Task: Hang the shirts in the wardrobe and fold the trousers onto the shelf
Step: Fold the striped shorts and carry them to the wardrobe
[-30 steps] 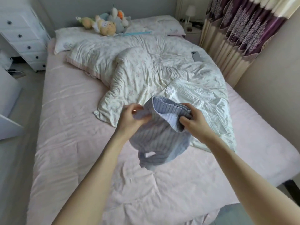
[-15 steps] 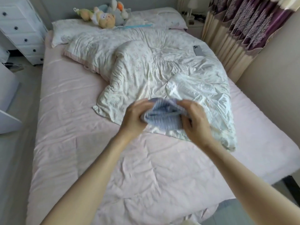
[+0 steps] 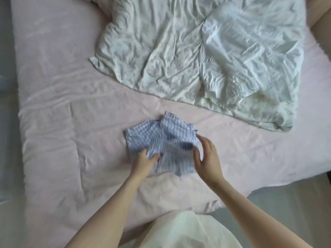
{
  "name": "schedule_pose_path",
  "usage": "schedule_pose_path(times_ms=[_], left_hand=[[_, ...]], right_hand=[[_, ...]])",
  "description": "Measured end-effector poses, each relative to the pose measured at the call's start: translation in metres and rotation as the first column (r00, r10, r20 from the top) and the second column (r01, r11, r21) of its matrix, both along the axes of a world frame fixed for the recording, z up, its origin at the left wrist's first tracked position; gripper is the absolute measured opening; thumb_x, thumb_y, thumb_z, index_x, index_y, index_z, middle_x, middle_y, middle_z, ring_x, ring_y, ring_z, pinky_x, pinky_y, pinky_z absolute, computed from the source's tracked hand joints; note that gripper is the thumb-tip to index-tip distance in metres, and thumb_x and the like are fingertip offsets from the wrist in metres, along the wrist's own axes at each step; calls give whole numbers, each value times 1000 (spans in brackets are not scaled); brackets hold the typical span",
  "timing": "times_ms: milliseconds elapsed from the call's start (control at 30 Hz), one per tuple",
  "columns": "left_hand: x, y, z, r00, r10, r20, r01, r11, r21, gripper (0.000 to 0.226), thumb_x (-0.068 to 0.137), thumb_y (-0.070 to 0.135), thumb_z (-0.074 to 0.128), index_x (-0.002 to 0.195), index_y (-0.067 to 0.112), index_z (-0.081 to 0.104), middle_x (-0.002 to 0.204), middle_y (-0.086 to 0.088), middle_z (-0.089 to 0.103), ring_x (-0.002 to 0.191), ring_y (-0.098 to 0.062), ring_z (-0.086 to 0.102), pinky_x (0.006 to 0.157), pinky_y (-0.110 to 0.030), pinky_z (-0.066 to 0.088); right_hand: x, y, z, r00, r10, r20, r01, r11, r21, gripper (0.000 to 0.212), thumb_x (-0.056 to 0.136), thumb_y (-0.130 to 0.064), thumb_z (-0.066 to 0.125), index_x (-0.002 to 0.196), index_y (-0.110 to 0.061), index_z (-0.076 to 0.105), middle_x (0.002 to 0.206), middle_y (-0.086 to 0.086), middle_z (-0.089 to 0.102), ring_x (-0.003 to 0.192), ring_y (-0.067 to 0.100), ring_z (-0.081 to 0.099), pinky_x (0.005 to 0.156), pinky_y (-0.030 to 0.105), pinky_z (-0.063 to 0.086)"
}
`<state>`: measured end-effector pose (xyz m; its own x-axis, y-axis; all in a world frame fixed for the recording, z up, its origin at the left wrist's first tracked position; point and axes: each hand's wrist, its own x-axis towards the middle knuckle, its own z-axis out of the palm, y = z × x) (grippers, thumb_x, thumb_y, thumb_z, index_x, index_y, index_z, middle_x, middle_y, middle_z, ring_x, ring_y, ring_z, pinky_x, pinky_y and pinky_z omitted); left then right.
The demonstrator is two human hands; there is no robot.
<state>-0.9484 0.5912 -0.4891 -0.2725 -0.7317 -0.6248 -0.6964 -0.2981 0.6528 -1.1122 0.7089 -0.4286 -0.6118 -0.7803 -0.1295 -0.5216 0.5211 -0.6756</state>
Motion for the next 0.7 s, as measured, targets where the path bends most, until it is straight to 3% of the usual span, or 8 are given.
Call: schedule_pose_path(times_ms=[67, 167, 300, 400, 467, 533, 600, 700], left_hand=[[-17, -18, -15, 984, 178, 32, -175, 982, -64, 28, 84, 25, 67, 98, 0, 63, 99, -19, 67, 97, -29, 63, 86, -42, 48], [-38, -42, -30, 955, 293, 44, -280, 941, -191, 33, 86, 33, 63, 93, 1, 62, 95, -21, 67, 93, -34, 62, 80, -36, 47], [-37, -51, -48, 935, 266, 233, -133, 874, -467, 48, 80, 38, 67, 116, 9, 55, 128, -17, 52, 118, -34, 46, 93, -36, 31], [-14, -41, -60, 855, 174, 489, -28, 956, -292, 101, 67, 60, 70, 146, 22, 20, 154, -14, 10, 140, -29, 10, 110, -49, 13], [0, -36, -60, 826, 181, 534, -79, 975, -209, 117, 61, 65, 71, 148, 19, 8, 154, -16, 5, 142, -28, 4, 112, -48, 11], [3, -41, -58, 883, 180, 434, -113, 978, -177, 118, 64, 59, 74, 148, 13, 6, 153, -15, 14, 141, -29, 13, 113, -44, 18], [-1, -50, -53, 959, 139, 247, -121, 989, -88, 108, 67, 49, 77, 146, 9, 14, 149, -12, 29, 136, -27, 29, 110, -41, 29], [-10, -48, -38, 965, 258, -44, -254, 964, 79, 57, 71, 25, 80, 117, 11, 49, 120, -5, 58, 109, -21, 57, 86, -25, 46]], right_hand=[[2, -9, -9, 964, 140, -226, -169, 979, -112, 41, 88, -21, 43, 125, -6, 51, 123, 13, 56, 117, 26, 48, 99, 40, 36], [10, -11, -41, 821, 405, -402, -417, 907, 62, 49, 84, -26, 47, 133, -23, 45, 135, 8, 51, 127, 29, 44, 103, 57, 31], [15, -20, -86, 775, 610, -162, -431, 699, 571, 63, 88, -43, 48, 145, -36, 22, 157, 3, 14, 142, 37, 10, 103, 66, 19], [9, -27, -115, 800, 599, 38, -472, 590, 655, 62, 91, -49, 40, 145, -42, 11, 157, -6, -7, 143, 32, -11, 107, 64, 10], [4, -36, -111, 893, 408, 190, -450, 794, 408, 49, 89, -33, 48, 138, -26, 43, 155, 2, 17, 142, 36, 7, 110, 55, 17], [-4, -40, -99, 941, -54, 334, 34, 997, 65, 39, 82, -19, 55, 117, -5, 61, 135, 12, 46, 129, 35, 37, 108, 37, 30], [-10, -43, -90, 749, -475, 462, 489, 867, 99, 52, 79, -23, 64, 125, -4, 51, 126, 11, 49, 121, 29, 47, 101, 33, 39], [-7, -56, -85, 526, -543, 655, 448, 831, 330, 39, 82, -18, 69, 115, -2, 56, 102, 10, 63, 95, 25, 62, 75, 27, 53]])
